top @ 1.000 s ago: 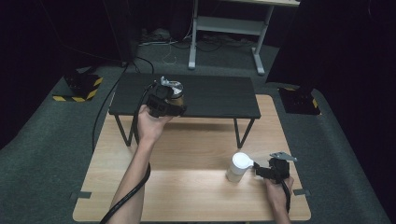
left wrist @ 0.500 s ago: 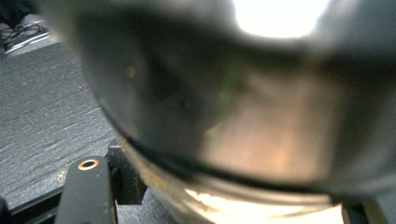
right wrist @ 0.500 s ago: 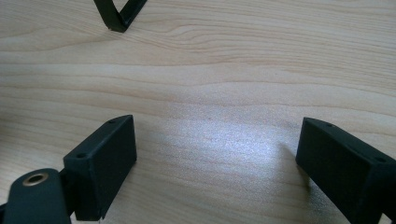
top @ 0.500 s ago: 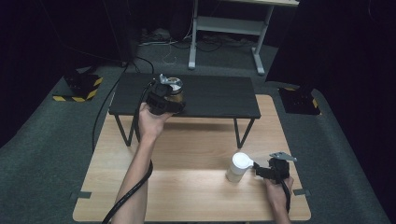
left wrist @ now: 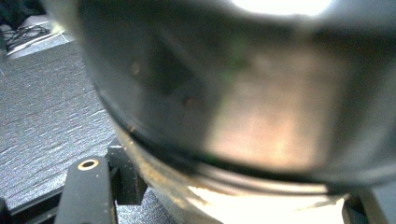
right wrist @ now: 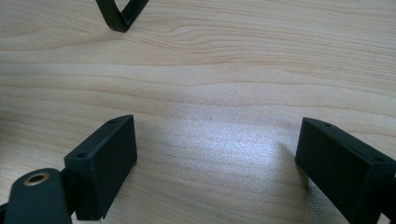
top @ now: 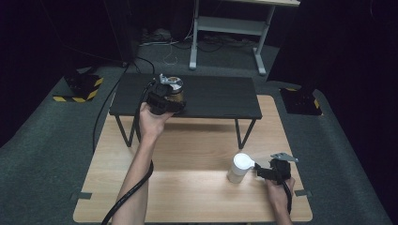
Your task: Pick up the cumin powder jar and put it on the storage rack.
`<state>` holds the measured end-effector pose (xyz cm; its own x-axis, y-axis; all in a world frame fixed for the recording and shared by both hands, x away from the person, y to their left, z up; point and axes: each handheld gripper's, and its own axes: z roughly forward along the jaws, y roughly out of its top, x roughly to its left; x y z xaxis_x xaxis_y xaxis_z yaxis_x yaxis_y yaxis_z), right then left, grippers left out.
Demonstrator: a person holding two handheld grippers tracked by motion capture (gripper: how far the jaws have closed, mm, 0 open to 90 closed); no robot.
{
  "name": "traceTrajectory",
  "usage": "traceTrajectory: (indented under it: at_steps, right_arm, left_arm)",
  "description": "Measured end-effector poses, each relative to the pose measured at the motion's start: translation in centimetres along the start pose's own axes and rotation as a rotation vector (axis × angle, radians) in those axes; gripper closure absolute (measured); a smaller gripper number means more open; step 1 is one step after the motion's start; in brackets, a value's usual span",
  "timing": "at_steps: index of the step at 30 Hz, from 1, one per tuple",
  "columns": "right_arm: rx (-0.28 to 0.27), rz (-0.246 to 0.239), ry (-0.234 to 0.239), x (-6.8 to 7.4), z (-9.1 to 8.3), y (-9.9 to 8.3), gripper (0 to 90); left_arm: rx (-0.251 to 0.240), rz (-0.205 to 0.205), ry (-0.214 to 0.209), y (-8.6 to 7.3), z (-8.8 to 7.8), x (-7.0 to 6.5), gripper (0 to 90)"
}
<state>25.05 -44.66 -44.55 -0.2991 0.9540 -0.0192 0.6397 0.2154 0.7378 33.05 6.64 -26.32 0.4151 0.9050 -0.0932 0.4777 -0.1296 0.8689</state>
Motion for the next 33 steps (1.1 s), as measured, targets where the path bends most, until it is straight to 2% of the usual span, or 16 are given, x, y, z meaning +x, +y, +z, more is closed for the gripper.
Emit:
traceTrajectory:
  at_steps: [3,4,7,10,12,14,18,19,20,21,22,23,24,25,26,33]
  right_arm:
    - [0.000,0.000,0.001,0.0,0.0,0.0,11.9]
    - [0.000,0.000,0.001,0.0,0.0,0.0,11.9]
    - [0.000,-0.001,0.002,-0.1,0.0,0.0,11.8]
    - [0.000,-0.001,0.002,-0.1,0.0,0.0,11.8]
    - [0.000,-0.001,0.002,-0.1,0.0,0.0,11.8]
    - [0.000,-0.001,0.002,-0.1,0.0,0.0,11.8]
    - [0.000,-0.001,0.002,-0.1,0.0,0.0,11.9]
    - [0.000,-0.001,0.002,-0.1,0.0,0.0,11.8]
    - [0.000,-0.001,0.002,-0.1,0.0,0.0,11.8]
    - [0.000,-0.001,0.002,-0.1,0.0,0.0,11.8]
    - [0.000,-0.001,0.002,-0.1,0.0,0.0,11.9]
    - [0.000,-0.001,0.002,-0.1,0.0,0.0,11.9]
    - [0.000,0.001,0.002,0.0,0.0,0.0,11.8]
    - [0.000,0.001,0.002,0.0,0.0,0.0,11.8]
    - [0.000,-0.001,0.001,0.0,0.0,0.0,11.8]
    - [0.001,0.004,0.002,0.0,0.0,0.0,11.8]
  left_arm:
    - [-0.014,-0.017,0.006,-0.2,0.1,-0.2,31.0]
    - [-0.040,-0.045,0.013,-0.7,0.3,-0.4,30.5]
    - [-0.024,-0.070,-0.003,-0.7,0.3,-0.1,17.2]
    - [-0.078,-0.130,0.025,-1.8,0.6,-0.9,10.0]
    - [-0.079,-0.107,0.018,-1.9,0.2,-0.6,6.1]
    - [0.015,0.005,-0.002,-0.5,-1.0,0.4,5.7]
    - [0.069,0.076,-0.011,0.0,-2.4,1.2,4.4]
    - [-0.107,-0.148,-0.005,-2.8,-1.6,-0.3,4.1]
    - [-0.107,-0.148,-0.005,-2.8,-1.6,-0.3,3.9]
    - [0.053,0.058,-0.022,-0.7,-3.2,1.8,3.7]
    - [-0.112,-0.160,-0.012,-3.4,-2.3,0.1,3.6]
    - [-0.112,-0.160,-0.012,-3.4,-2.3,0.1,3.3]
    - [0.060,0.058,-0.016,-1.3,-3.9,1.7,2.8]
    - [0.060,0.058,-0.016,-1.3,-3.9,1.7,2.3]
    - [-0.187,-0.251,0.009,-5.1,-2.4,-1.2,2.0]
    - [-0.198,-0.250,-0.004,-7.0,-4.8,-1.3,0.8]
